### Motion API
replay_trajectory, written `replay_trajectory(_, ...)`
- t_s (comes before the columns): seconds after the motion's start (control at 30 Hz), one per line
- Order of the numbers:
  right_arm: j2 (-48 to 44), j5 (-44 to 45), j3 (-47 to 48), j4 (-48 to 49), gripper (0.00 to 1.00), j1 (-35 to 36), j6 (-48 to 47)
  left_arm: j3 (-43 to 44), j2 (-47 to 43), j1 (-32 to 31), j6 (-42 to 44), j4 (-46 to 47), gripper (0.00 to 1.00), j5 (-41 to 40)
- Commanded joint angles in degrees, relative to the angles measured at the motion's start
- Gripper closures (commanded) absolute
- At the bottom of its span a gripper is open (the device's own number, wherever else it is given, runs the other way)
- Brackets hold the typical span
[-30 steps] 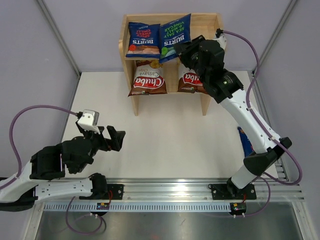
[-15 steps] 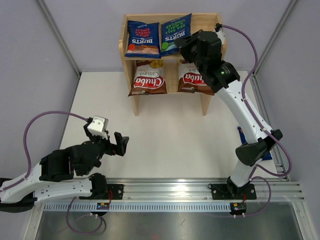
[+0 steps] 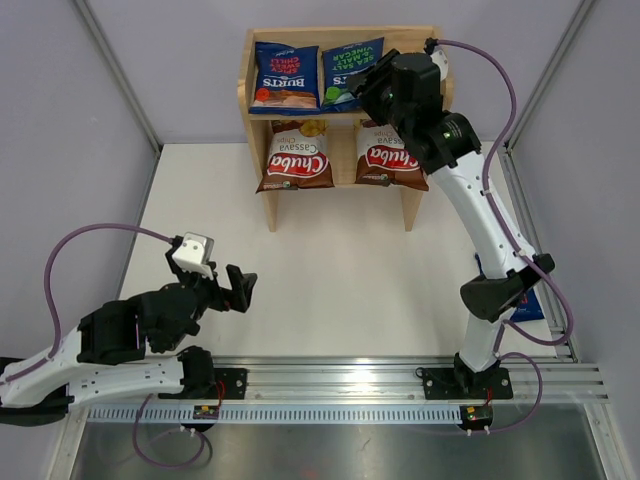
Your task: Place and organize the chips bags onto the shelf
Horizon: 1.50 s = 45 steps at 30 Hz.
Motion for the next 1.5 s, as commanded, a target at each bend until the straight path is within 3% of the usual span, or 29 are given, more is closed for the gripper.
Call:
replay_trajectory(0.0,2.20,1.57,7.40,-4.87,0.43,-0.20,-6.66,0.12,1.13,0.15,0.61,2.33,0.01,0.81)
replay_trajectory(0.2,6.17,4.74,14.81,-12.44,0.21,0.16,-14.75,0.04,1.92,0.15,0.78,2.59,0.01,1.08)
replay_trajectory(0.23,6.08,5.09,14.72,-12.79,0.04,0.07,-15.81,0.04,1.92,0.15,0.78,2.68,0.01,1.08)
replay_trajectory(0.27,6.26,5.18,15.07,-13.14,0.00,0.15,-16.69,0.04,2.01,0.15,0.78,2.68,0.01,1.08)
replay_trajectory(0.47,4.94,10.36,14.20,-14.20,0.01,0.68,-22.85,-0.05,2.36,0.15,0.96,2.77,0.01,1.17)
replay_trajectory(0.8,3.00,9.66,11.20,-9.37,0.01,0.68,-31.45,-0.23,2.89,0.15,0.87,2.68,0.01,1.43)
replay_trajectory(1.1,6.26,7.29,12.45,-8.50,0.26,1.56,-32.08,-0.31,2.62,0.15,0.96,2.51,0.01,1.43)
replay_trajectory(1.33,6.96,7.82,12.17,-6.29,0.30,2.70,-32.08,-0.49,2.62,0.15,0.70,2.33,0.01,1.69)
replay_trajectory(1.47,10.03,7.55,17.35,-8.57,0.31,2.70,-33.57,-0.67,2.27,0.15,0.35,1.98,0.01,1.69)
